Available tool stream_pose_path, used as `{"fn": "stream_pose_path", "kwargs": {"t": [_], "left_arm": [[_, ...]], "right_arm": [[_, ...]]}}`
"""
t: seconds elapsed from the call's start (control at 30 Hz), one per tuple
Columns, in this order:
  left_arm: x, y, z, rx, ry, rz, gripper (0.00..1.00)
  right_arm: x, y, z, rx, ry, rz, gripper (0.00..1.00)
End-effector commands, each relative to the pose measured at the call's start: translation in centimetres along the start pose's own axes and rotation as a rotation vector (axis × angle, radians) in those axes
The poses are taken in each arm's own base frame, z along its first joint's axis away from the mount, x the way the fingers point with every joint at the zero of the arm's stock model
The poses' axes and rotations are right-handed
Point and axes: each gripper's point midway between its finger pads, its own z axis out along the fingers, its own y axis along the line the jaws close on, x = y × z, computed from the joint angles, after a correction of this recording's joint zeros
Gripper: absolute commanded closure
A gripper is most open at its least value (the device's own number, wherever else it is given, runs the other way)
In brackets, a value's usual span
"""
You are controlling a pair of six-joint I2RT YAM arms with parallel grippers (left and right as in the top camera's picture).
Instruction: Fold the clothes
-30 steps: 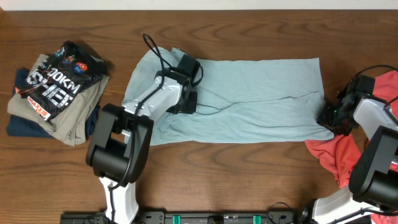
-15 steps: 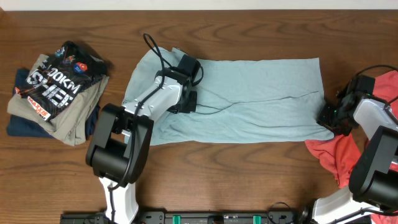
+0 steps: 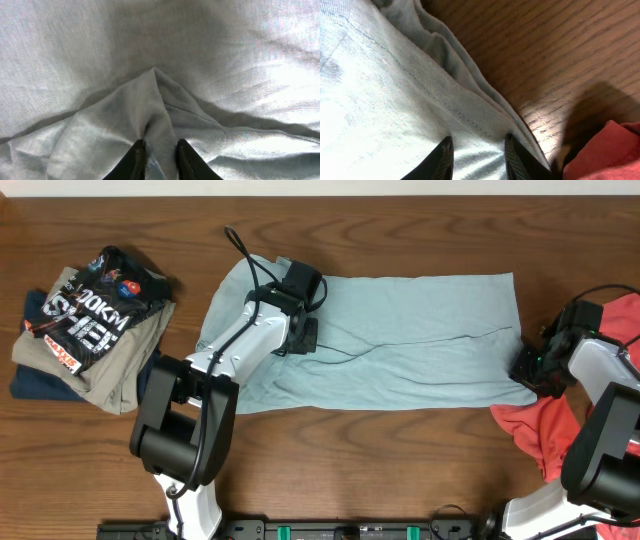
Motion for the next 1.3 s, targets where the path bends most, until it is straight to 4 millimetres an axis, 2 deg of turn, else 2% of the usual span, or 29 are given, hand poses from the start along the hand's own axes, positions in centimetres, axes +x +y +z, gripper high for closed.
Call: {"fn": "stream_pose_path", "kwargs": {"t": [0.0,0.03,0.33,0.43,0.57,0.67,0.73,0.77,0.83,0.9,1.0,1.1,1.23,1.27], "left_arm": [[-1.2,0.0,-1.1,-0.003,-0.042,0.001,0.89],[-1.1,0.1,-1.1,-0.003,-0.039,0.001,0.94],[-0.2,-1.1,-2.2,0.074,-0.005,0.004,0.94],[0.6,-3.2,-3.9,0.206,0.025,0.024,0.94],[2.5,-7.1,-6.5,0.416,0.09,0.059,0.94],[4.4,-8.2,-6.7,0.424,0.153,0.085,0.94],[5.6,-8.3,-6.1,0.38,0.176,0.11,0.94],[5.9,-8.1,-5.8,0.354,0.175,0.119,0.91],[5.9,-7.4,-5.3,0.287,0.157,0.135,0.72],[5.3,-6.4,-5.1,0.222,0.128,0.138,0.66],[4.2,-4.2,-5.3,0.14,0.092,0.112,0.6],[3.1,-1.2,-6.0,0.065,0.063,0.062,0.59],[2.6,4.1,-7.2,-0.02,0.063,-0.084,0.58],[2.9,5.5,-7.4,-0.033,0.078,-0.132,0.55]], "right_arm": [[3.6,-1.5,2.5,0.046,0.134,0.01,0.67],[3.6,-1.5,2.5,0.046,0.134,0.01,0.67],[3.6,-1.5,2.5,0.046,0.134,0.01,0.67],[3.6,-1.5,2.5,0.046,0.134,0.01,0.67],[3.6,-1.5,2.5,0.046,0.134,0.009,0.67],[3.6,-1.5,2.5,0.046,0.134,0.01,0.67],[3.6,-1.5,2.5,0.046,0.134,0.01,0.67],[3.6,-1.5,2.5,0.046,0.134,0.01,0.67],[3.6,-1.5,2.5,0.046,0.134,0.01,0.68],[3.6,-1.4,2.4,0.043,0.134,0.009,0.68],[3.4,-1.3,2.0,0.04,0.141,0.01,0.67],[2.4,-1.0,0.5,0.041,0.141,0.013,0.66],[0.3,-0.5,-2.3,0.035,0.115,0.007,0.65],[-0.1,-0.4,-2.9,0.033,0.109,-0.001,0.64]]}}
